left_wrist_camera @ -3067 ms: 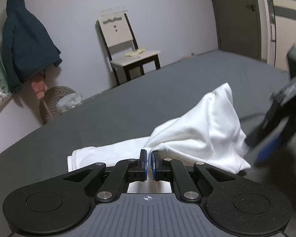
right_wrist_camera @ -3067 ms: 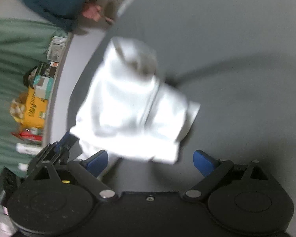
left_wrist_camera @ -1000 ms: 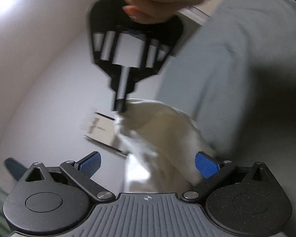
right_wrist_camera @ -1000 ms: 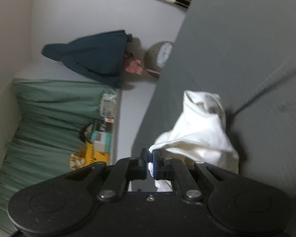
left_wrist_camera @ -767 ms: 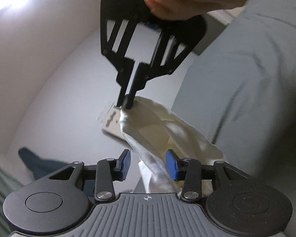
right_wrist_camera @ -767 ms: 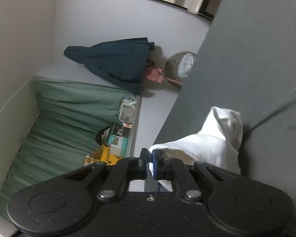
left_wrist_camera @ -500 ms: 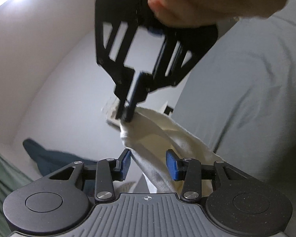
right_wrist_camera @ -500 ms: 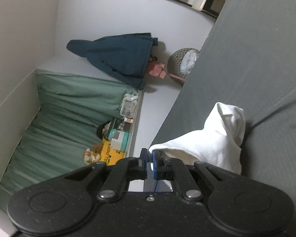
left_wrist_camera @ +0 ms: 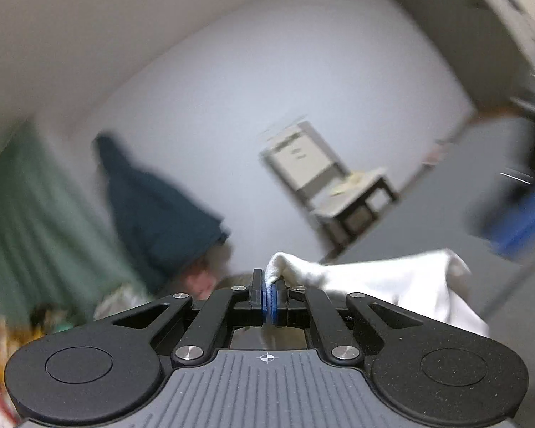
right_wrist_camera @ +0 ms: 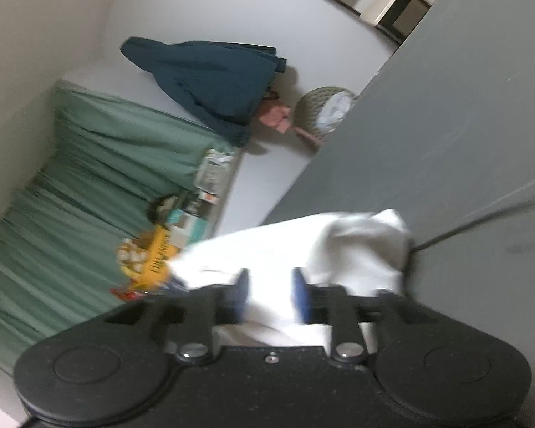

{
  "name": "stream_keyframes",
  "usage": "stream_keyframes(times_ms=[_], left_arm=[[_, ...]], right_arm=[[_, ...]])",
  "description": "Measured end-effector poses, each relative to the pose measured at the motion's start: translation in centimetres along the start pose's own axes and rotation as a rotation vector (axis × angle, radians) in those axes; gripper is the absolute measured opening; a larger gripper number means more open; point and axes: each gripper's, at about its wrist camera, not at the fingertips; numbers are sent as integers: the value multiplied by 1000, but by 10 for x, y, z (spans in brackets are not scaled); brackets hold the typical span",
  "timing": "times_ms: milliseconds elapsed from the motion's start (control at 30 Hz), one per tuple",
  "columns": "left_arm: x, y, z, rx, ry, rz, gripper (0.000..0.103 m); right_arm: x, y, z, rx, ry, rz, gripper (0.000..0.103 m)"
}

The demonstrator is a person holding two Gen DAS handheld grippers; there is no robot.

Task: Fold clothes
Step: 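Lift the shirt with both grippers and shake it out in the air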

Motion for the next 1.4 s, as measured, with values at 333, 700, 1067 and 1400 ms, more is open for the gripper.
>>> stream_keyframes(times_ms=[333,700,1067,1400], left_arm=[[-131,-118,-33,-190,72,401,2],[-156,-147,-33,-156,42,538,2],[-164,-146,-26,-146,46,562,2],[-142,-164,-54,-268,23,495,2]], right_arm=[[-85,-132,-83,81,-516,1075,48],[-72,-268,-175,522,-877,1952,47],[-99,-236,-145,848,-927,1688,61],[-94,-167,-135,659,-886,1371,41]])
Point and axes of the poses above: each gripper's, at about its wrist camera, not at the fingertips, and z roughly against the way its jaws point, x to its right, y to its top, and after that the axes turned 10 degrees about -y, right-handed
